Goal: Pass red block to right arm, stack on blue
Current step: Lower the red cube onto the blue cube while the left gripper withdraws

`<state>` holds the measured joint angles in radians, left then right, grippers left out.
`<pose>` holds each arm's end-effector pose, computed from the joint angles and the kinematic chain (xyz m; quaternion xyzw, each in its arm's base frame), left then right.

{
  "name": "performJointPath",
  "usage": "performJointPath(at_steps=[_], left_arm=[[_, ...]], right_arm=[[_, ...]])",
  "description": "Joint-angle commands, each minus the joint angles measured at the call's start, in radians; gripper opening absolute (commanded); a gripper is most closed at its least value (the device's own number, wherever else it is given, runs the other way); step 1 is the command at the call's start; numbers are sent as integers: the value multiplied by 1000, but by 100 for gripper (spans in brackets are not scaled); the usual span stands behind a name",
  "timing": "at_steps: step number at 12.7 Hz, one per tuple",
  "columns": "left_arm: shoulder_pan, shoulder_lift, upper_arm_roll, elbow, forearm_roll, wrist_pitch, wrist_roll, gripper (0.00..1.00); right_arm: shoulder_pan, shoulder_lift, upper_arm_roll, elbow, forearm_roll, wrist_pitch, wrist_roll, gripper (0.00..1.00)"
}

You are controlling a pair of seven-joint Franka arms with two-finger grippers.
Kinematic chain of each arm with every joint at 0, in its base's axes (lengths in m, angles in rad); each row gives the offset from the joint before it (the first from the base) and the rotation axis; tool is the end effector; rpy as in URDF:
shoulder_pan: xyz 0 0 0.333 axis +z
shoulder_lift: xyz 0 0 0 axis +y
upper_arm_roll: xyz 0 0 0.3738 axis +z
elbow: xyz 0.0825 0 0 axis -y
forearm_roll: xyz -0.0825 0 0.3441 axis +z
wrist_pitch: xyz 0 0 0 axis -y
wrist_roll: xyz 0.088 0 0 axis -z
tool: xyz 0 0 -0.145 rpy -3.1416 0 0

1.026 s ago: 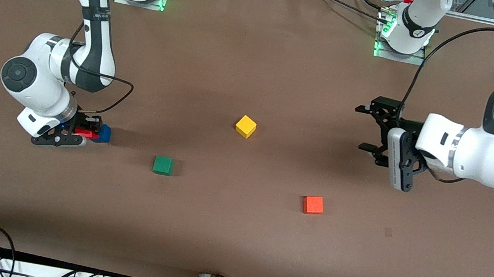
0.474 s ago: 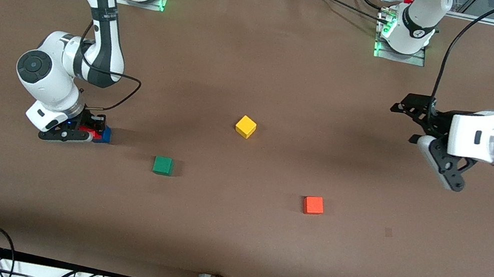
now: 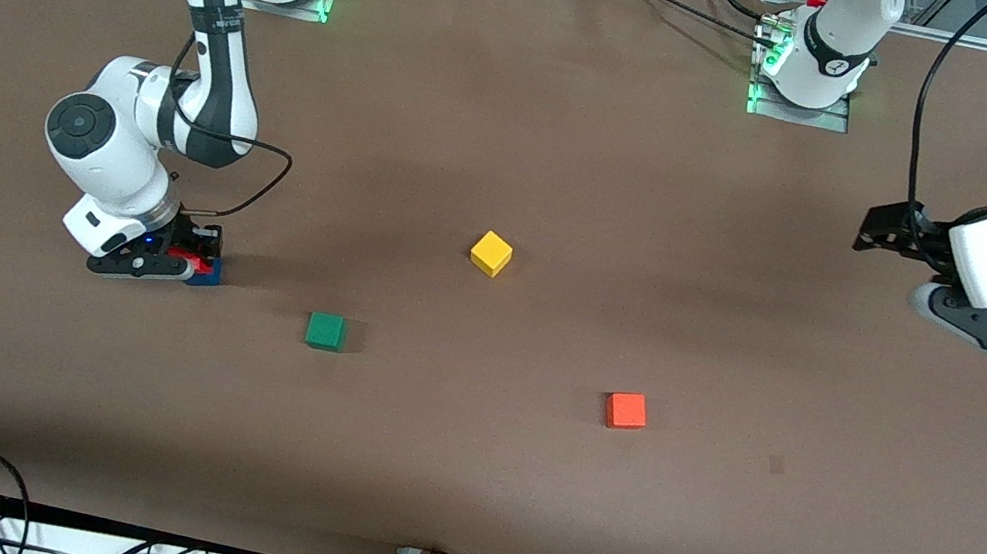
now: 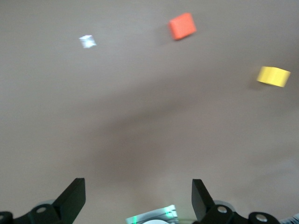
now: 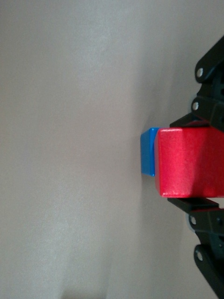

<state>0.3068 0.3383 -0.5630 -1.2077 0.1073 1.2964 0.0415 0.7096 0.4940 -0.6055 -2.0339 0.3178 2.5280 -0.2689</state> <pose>0.5801 -0.0666 0.6092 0.9852 -0.1343 -0.1033 0.0261 0.6023 0.0907 0.2919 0.9932 0.0953 0.0527 0.0421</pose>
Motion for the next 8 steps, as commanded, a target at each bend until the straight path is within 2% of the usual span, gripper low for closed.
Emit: performJointPath(at_steps=[1, 6, 7, 8], left_arm=[[-1, -45, 2, -1, 64, 1, -23, 100], [-1, -106, 23, -12, 58, -14, -17, 100], [-12, -132, 50, -22, 55, -17, -15, 100], [-47, -163, 128, -51, 43, -5, -11, 100]], right_arm=[[16, -41, -11, -63, -19, 57, 16, 24], [16, -46, -16, -68, -19, 57, 5, 24], [16, -48, -17, -69, -19, 57, 5, 24], [16, -48, -20, -74, -19, 57, 5, 24]])
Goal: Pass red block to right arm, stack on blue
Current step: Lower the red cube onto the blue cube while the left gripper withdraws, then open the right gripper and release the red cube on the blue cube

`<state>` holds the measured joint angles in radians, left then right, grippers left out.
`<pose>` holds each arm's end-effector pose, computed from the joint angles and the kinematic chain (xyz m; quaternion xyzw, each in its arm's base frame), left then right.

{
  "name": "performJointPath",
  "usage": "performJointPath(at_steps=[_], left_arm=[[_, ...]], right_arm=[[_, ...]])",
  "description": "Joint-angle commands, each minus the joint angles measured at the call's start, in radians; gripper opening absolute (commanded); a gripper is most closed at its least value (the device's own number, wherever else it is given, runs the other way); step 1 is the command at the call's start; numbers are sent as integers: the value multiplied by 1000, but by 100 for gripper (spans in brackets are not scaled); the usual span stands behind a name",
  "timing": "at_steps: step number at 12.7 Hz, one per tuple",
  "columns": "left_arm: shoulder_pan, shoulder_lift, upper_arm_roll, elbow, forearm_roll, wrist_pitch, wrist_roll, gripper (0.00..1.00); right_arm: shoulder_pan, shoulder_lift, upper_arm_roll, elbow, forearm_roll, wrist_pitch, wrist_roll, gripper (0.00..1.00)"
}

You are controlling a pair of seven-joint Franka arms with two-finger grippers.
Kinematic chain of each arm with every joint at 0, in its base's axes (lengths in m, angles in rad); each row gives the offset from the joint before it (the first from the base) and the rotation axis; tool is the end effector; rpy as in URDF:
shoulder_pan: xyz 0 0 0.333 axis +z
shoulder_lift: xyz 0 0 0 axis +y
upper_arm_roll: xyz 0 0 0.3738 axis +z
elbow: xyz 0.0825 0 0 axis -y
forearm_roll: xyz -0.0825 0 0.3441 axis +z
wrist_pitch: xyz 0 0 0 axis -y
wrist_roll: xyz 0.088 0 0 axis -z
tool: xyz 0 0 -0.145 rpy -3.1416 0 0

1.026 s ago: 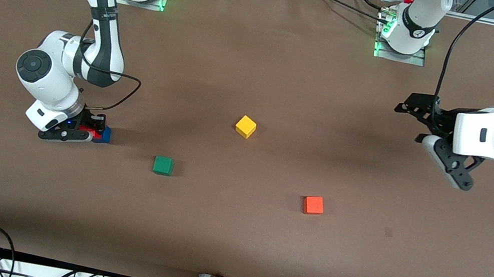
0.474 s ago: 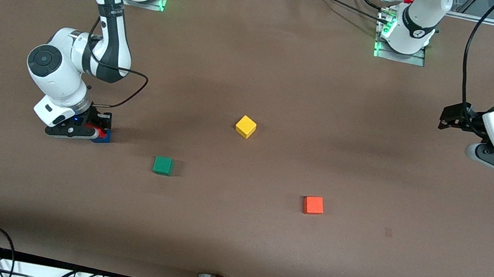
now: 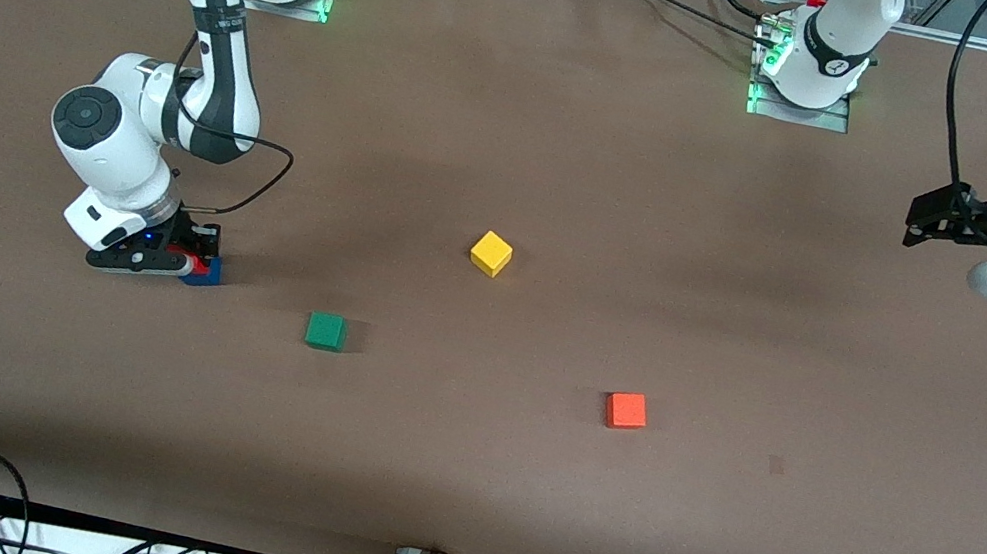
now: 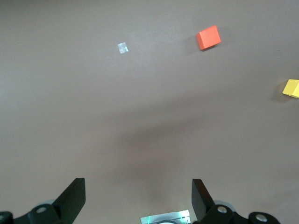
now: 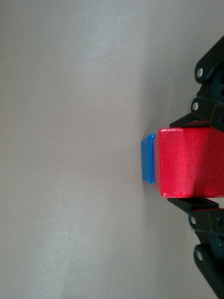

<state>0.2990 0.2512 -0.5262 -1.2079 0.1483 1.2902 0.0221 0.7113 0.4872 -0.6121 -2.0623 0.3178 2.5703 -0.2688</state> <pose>0.5584 -0.0550 0.6519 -0.9920 0.1059 0.0674 0.0166 0.5991 0.0837 0.2905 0.9928 0.0904 0.0633 0.0463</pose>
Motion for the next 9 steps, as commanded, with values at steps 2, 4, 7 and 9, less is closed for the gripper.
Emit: performJointPath(at_steps=[2, 4, 7, 9], left_arm=[[-162, -128, 278, -123, -65, 61, 2, 100], [-268, -168, 426, -218, -131, 93, -2, 100], [-328, -334, 498, -476, -125, 302, -2, 100], [-372, -345, 541, -502, -106, 316, -27, 100]], right_arm=[[14, -45, -14, -50, -19, 14, 3, 24], [13, -49, -15, -45, -19, 11, 14, 74], [4, -45, -28, 23, -19, -30, 10, 100], [-18, -39, -31, 120, -17, -172, 11, 100]])
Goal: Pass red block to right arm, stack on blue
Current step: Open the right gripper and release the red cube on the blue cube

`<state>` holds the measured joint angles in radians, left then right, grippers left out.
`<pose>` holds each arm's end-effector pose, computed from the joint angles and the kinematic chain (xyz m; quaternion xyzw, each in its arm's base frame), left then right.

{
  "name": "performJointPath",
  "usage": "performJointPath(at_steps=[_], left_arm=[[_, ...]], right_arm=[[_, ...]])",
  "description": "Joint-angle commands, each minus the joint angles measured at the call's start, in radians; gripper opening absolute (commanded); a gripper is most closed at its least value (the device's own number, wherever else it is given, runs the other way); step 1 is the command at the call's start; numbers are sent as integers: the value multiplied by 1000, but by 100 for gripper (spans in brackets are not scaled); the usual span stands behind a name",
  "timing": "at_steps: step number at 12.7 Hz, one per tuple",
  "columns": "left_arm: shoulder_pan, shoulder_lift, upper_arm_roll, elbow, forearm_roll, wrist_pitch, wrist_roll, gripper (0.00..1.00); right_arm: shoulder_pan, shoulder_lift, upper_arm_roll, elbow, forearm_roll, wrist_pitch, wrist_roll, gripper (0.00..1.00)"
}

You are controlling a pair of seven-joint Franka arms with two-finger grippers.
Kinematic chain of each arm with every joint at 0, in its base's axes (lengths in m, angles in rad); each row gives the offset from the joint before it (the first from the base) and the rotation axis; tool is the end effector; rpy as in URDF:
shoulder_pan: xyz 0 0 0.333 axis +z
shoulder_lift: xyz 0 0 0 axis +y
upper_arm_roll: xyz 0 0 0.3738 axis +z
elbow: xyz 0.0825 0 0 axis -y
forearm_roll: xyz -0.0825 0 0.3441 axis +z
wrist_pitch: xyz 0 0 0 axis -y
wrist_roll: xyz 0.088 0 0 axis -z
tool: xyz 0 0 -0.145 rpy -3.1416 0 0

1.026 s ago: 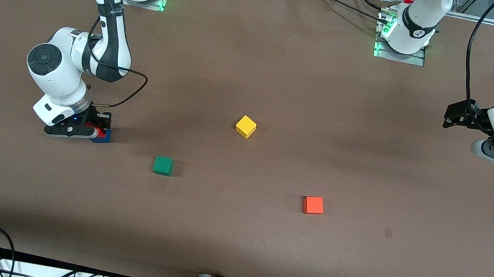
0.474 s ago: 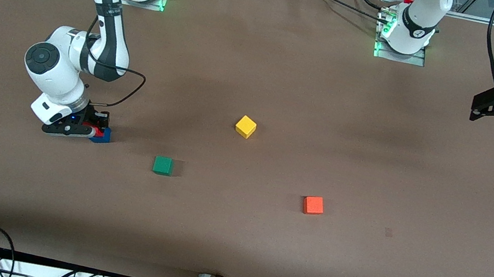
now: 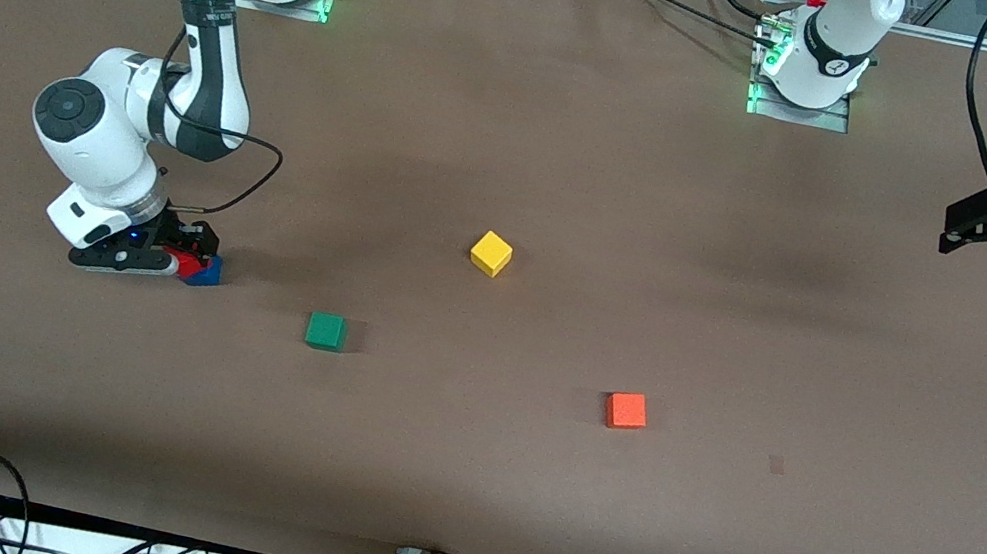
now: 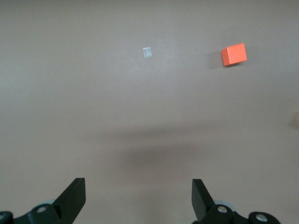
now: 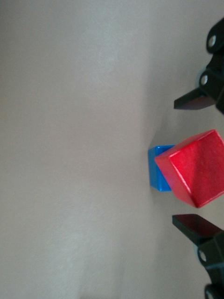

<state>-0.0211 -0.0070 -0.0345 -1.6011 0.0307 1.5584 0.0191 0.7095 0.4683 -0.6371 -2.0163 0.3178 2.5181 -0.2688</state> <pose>0.5080 -0.0239 0.6338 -0.9990 0.0374 0.0176 0.0158 0.6098 0.0766 0.3155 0.9933 0.0823 0.0705 0.0400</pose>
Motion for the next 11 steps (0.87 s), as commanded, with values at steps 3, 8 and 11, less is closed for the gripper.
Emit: performJointPath(at_steps=[3, 8, 11], left_arm=[[-77, -68, 65, -99, 28, 54, -37, 100], [-77, -51, 48, -83, 72, 51, -36, 100], [-77, -50, 47, -82, 71, 49, -37, 100]], right_arm=[[-57, -16, -4, 227, -11, -353, 13, 100], [-97, -5, -3, 407, -5, -632, 39, 100], [-87, -31, -6, 438, -43, -746, 108, 100]])
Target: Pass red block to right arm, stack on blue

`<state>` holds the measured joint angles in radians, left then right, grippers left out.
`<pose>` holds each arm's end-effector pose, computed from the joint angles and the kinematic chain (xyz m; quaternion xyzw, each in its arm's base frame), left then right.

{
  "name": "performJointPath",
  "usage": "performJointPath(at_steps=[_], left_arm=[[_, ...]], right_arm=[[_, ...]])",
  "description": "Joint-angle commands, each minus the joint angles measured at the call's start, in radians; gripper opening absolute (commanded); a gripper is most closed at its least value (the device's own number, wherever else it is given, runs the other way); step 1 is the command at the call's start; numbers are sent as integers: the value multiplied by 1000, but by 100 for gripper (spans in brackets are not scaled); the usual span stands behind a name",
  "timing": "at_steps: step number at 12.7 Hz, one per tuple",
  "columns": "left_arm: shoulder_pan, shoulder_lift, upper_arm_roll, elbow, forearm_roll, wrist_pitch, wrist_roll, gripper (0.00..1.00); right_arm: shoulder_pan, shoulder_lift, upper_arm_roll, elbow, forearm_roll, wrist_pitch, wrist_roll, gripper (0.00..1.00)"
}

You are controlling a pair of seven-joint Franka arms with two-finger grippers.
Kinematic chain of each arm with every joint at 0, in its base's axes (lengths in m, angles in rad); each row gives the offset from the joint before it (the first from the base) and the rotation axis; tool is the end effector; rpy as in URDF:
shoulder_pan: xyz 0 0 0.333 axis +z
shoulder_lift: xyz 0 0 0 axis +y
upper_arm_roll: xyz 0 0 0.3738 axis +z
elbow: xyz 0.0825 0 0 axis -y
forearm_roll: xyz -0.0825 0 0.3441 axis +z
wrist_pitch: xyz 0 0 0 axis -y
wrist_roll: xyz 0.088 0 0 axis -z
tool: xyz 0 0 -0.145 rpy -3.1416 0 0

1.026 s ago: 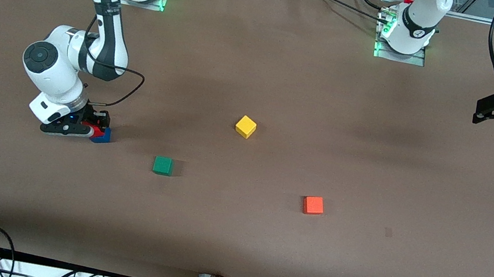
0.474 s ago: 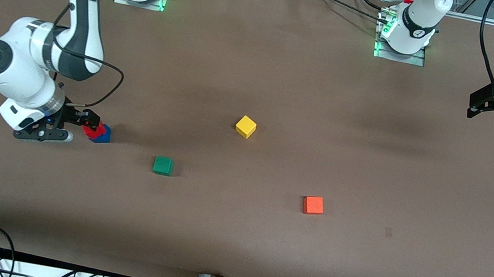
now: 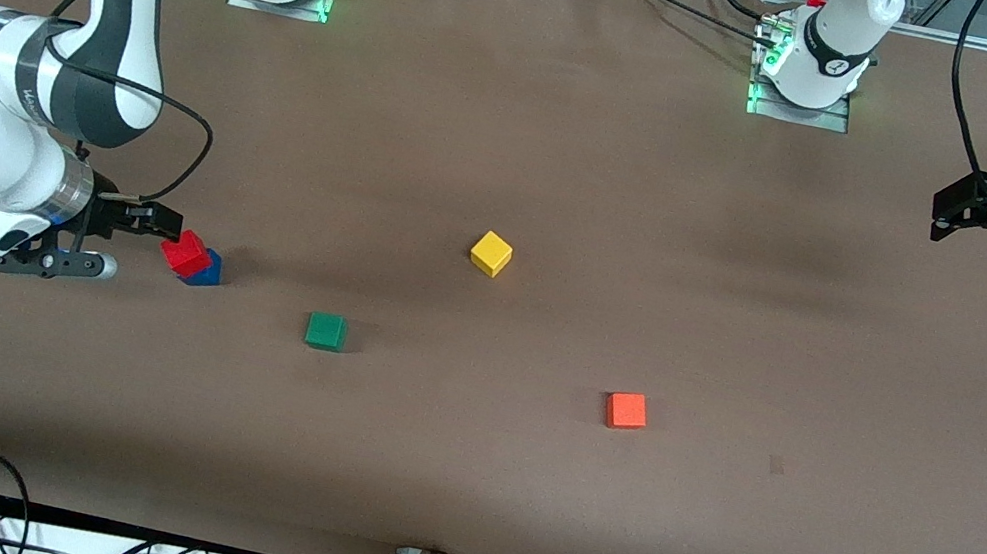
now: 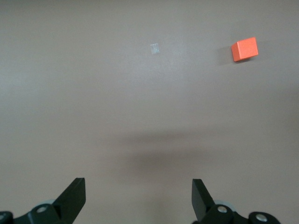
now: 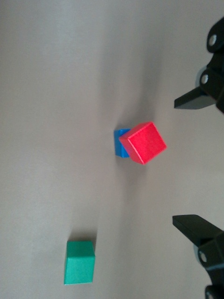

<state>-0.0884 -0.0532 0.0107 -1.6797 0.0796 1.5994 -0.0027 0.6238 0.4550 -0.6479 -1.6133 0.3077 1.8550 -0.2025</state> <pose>0.4941 -0.0270 0.6270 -0.9984 0.0391 0.0119 0.0400 0.6296 0.0781 0.4250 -0.9969 -0.0538 0.0555 0.0157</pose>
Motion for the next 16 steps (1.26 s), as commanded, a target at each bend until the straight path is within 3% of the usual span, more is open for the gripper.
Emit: performJointPath(at_steps=[1, 2, 3, 6, 8, 13, 16], left_arm=[[-10, -4, 2, -3, 22, 8, -16, 100], [-10, -4, 2, -2, 22, 8, -16, 100], [-10, -4, 2, -2, 22, 8, -14, 100], [-8, -4, 2, -2, 22, 8, -14, 100], [-8, -4, 2, -2, 22, 8, -14, 100], [-7, -4, 2, -2, 20, 8, -13, 100], [-5, -4, 2, -2, 20, 8, -13, 100]], right_arm=[[-16, -16, 13, 91, -35, -158, 51, 100], [-44, -21, 23, 119, -39, -196, 79, 100], [-91, -51, 92, 119, -70, -215, 107, 100], [-361, -160, 473, 104, -277, -264, 227, 100], [-459, -231, 611, 104, -353, -342, 247, 100], [-535, -436, 636, 84, -351, -456, 229, 100], [-573, -487, 628, 73, -351, -459, 230, 100]])
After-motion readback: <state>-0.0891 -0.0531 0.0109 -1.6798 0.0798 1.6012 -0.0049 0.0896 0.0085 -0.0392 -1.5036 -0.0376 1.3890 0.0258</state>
